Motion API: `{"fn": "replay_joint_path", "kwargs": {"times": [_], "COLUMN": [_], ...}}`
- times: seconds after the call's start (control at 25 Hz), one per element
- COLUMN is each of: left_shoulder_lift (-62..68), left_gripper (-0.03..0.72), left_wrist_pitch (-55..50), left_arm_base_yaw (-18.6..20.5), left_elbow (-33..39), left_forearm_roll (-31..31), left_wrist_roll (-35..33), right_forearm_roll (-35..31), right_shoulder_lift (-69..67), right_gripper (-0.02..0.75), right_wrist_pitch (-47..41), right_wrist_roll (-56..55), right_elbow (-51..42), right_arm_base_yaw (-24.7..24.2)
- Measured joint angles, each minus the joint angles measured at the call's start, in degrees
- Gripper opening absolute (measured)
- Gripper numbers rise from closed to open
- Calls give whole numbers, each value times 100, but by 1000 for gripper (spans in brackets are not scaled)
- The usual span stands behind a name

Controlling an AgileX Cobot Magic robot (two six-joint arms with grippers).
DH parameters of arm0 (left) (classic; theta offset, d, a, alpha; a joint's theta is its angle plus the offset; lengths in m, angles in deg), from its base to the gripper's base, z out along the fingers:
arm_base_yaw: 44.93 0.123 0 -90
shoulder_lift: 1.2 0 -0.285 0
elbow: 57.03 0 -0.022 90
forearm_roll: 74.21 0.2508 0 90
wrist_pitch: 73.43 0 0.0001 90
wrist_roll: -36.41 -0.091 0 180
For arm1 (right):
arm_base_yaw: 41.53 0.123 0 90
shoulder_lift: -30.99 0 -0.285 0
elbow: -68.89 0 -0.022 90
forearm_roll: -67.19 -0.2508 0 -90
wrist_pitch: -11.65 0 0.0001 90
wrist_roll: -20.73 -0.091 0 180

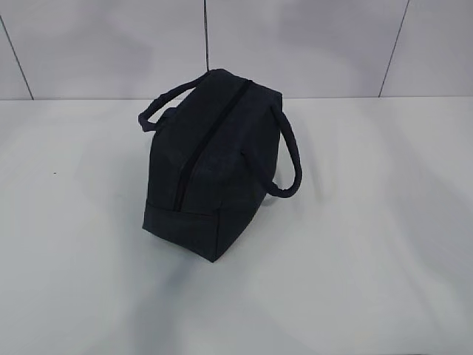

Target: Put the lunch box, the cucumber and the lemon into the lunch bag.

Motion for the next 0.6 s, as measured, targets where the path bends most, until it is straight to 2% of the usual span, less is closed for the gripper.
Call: {"fn": "replay_joint_path", "kwargs": {"times": [0.2,0.32,0.44,0.6], "left_shoulder_lift": [-398,-714,-1225,-2274], "left_gripper": [323,323,323,323], "left_wrist_pitch": [-441,-507,-465,-201], "left_arm_base_yaw": [0,0,0,0], "left_elbow": [0,259,943,2066], "left_forearm_roll": [0,-34,-127,-154], "left_wrist_roll": [49,86,138,159], "right_forearm_roll": [121,144,144,155], "right_shoulder_lift": [633,1024,1493,2290], "right_gripper": [307,297,297,296], "right_wrist_pitch": [-77,-82,-91,-91], "right_wrist_roll": [-137,-150,-162,-174], "right_elbow": [0,-46,-360,-1230], "right_arm_base_yaw": [0,0,0,0]}}
